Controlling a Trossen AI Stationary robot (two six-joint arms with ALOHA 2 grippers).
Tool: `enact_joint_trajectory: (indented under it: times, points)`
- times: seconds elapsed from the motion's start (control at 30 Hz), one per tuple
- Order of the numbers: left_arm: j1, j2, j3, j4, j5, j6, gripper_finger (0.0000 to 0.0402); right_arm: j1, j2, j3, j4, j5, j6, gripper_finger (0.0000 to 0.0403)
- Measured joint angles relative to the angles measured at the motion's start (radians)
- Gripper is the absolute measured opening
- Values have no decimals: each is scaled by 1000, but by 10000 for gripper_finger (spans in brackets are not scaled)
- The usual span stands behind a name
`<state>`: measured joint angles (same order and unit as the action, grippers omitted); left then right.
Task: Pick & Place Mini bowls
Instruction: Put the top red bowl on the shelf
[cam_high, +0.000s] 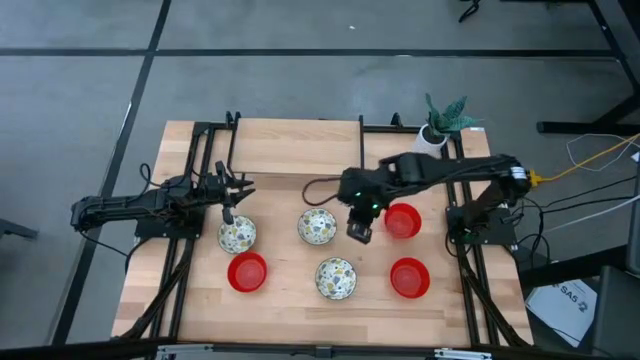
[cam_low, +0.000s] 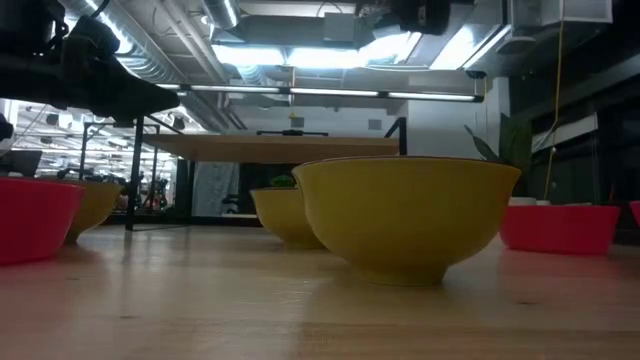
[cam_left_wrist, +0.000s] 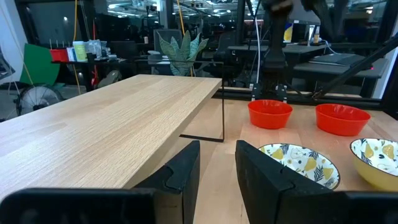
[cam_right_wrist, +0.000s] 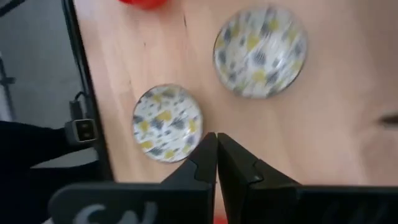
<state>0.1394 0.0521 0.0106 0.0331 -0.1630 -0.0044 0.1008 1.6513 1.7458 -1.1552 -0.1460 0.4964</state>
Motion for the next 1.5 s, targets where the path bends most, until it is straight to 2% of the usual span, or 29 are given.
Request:
enact_joint_trajectory:
  times: [0.1, 0.23, 0.43, 0.63, 0.77, 0.97, 1.2, 1.4, 1.5]
  points:
    - [0, 0, 0, 0, 0, 0, 98, 24, 37, 0, -11, -23, 144, 14]
    - [0, 0, 0, 0, 0, 0, 98, 64, 82, 0, -84, -2, 271, 14]
    - [0, 0, 0, 0, 0, 0, 98, 109, 123, 0, -233, 90, 398, 14]
    - [0, 0, 0, 0, 0, 0, 98, 121, 123, 0, -381, 256, 447, 19]
    - [0, 0, 0, 0, 0, 0, 98, 121, 103, -13, -408, 356, 433, 45]
    - [0, 0, 0, -1, 0, 0, 98, 96, 51, -121, -411, 455, 437, 115]
    - [0, 0, 0, -2, 0, 0, 98, 81, -39, -274, -386, 459, 501, 184]
    - [0, 0, 0, -2, 0, 0, 98, 79, -108, -420, -335, 459, 524, 200]
    - [0, 0, 0, -2, 0, 0, 98, 79, -140, -491, -266, 418, 543, 200]
